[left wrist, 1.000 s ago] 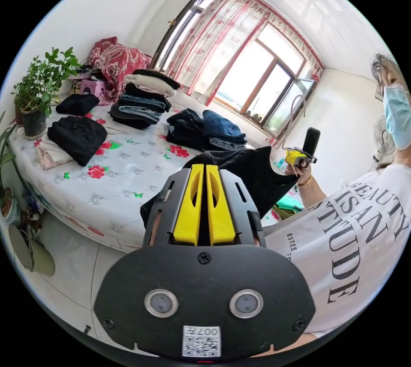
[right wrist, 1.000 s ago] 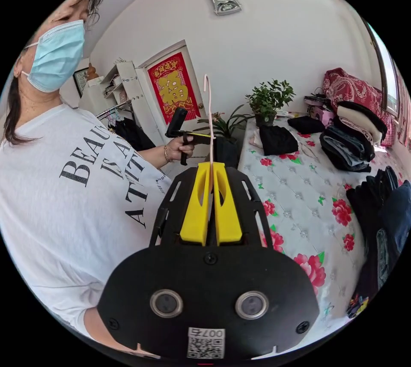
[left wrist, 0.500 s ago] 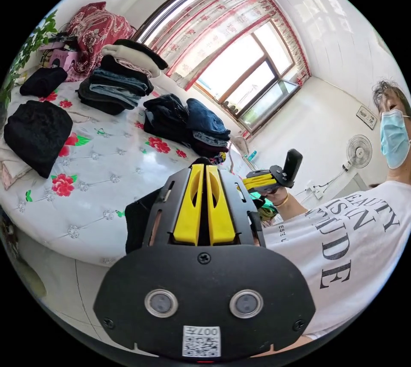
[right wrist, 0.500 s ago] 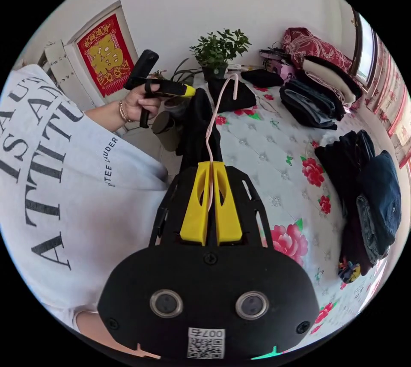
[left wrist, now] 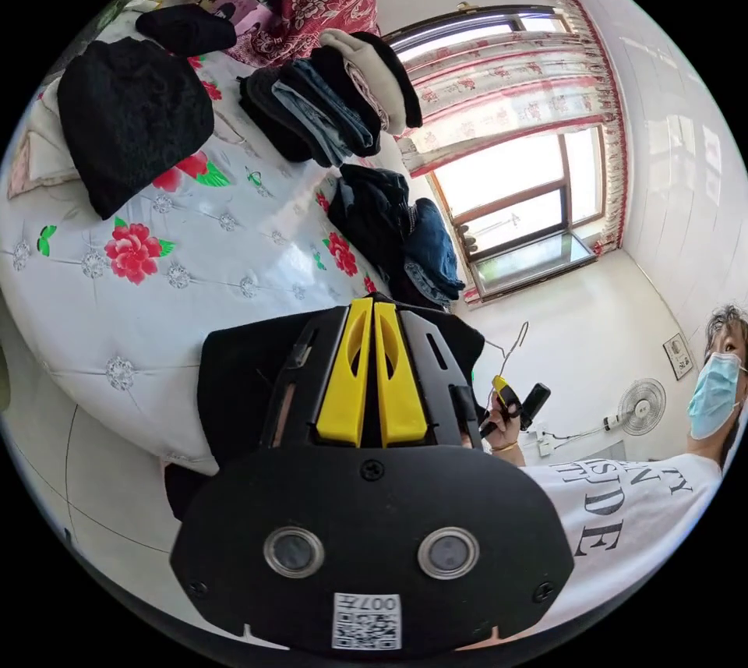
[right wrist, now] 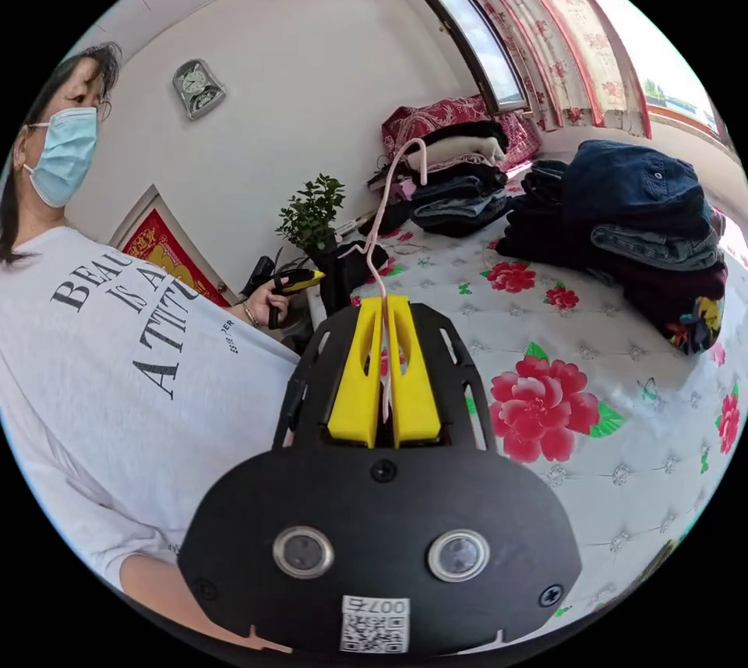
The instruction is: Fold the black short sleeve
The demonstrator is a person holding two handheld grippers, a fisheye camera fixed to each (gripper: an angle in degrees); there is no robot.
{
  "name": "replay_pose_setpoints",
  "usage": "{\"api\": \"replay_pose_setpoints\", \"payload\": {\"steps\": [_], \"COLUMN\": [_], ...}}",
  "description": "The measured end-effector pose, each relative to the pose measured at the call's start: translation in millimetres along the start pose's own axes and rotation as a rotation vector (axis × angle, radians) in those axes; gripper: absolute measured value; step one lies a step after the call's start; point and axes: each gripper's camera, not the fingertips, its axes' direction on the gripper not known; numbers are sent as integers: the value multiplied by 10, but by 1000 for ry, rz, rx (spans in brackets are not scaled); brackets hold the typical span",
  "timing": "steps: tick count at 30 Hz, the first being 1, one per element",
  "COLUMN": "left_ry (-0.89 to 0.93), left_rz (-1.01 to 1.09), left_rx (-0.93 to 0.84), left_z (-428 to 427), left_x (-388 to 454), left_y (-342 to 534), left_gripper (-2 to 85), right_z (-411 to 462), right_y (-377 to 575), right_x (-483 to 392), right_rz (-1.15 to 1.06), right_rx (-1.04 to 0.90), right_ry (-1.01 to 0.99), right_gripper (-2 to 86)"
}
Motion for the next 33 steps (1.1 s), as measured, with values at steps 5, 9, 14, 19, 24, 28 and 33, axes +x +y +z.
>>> {"api": "replay_pose_setpoints", "payload": {"steps": [5,9,14,19,24,28,33], "left_ry": [5,-27,-159,-184,-142,-158,-217], "left_rz": [-90,-109,-177,-120,-43,-9,-22], "left_rx": [-20,-72,-42,-213,-307,-346,-344], "left_z": [314,584,640,805,1258,1363,1230], "left_x": [-233,-324,-512,-683,-511,-481,-625], "left_y": [-330,-487,-671,-896,-963,-1054,-1190], "left_gripper": [-10,-10,-10,-10,-10,-10,-10], "right_z": [-282,-467,-1085,-1414,-418,427,1440], "right_y": [223,446,801,801,423,181,-246], "right_x": [292,583,795,941,978,1004,1143], "right_rz": [123,253,350,464,434,353,220], "right_rx": [95,159,533,333,-52,-242,-438], "right_ry": [33,12,-48,286,369,388,306], "right_gripper": [-1,-2,-1,3,27,37,48]}}
